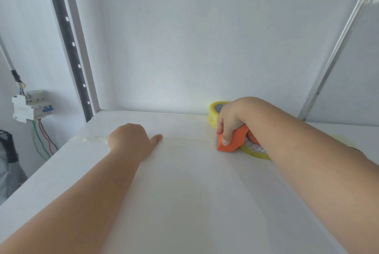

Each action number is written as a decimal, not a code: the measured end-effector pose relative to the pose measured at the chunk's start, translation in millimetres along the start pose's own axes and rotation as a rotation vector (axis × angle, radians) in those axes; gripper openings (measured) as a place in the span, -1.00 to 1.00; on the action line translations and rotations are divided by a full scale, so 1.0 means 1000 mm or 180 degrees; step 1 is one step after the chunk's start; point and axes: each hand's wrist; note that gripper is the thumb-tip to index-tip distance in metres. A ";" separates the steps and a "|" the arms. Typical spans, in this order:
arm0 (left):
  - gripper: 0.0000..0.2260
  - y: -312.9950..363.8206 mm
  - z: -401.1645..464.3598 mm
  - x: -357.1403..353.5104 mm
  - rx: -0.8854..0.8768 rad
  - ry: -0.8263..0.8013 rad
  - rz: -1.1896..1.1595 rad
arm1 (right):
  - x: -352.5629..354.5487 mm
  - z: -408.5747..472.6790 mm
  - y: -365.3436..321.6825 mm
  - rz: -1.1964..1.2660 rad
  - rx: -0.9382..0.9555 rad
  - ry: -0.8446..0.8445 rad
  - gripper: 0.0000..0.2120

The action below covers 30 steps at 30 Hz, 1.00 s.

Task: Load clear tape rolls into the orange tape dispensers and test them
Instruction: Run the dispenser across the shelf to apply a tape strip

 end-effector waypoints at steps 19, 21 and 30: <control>-0.42 -0.003 -0.002 -0.002 0.0122 0.0144 0.0018 | -0.005 0.008 -0.004 -0.0038 -0.0051 0.0054 -0.44; -0.44 -0.004 -0.002 -0.003 0.0131 0.0201 -0.0025 | -0.006 0.007 -0.005 -0.0119 -0.0075 0.0132 -0.41; -0.52 -0.006 -0.003 -0.003 0.0309 0.0159 -0.0300 | -0.014 -0.005 -0.008 -0.0428 -0.0065 0.0384 -0.50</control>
Point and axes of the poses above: each hand's wrist, its own z-axis towards the middle knuckle, its own x-axis out of the back of the hand, y = z × x, and after that the axes turned 14 degrees about x, right-handed
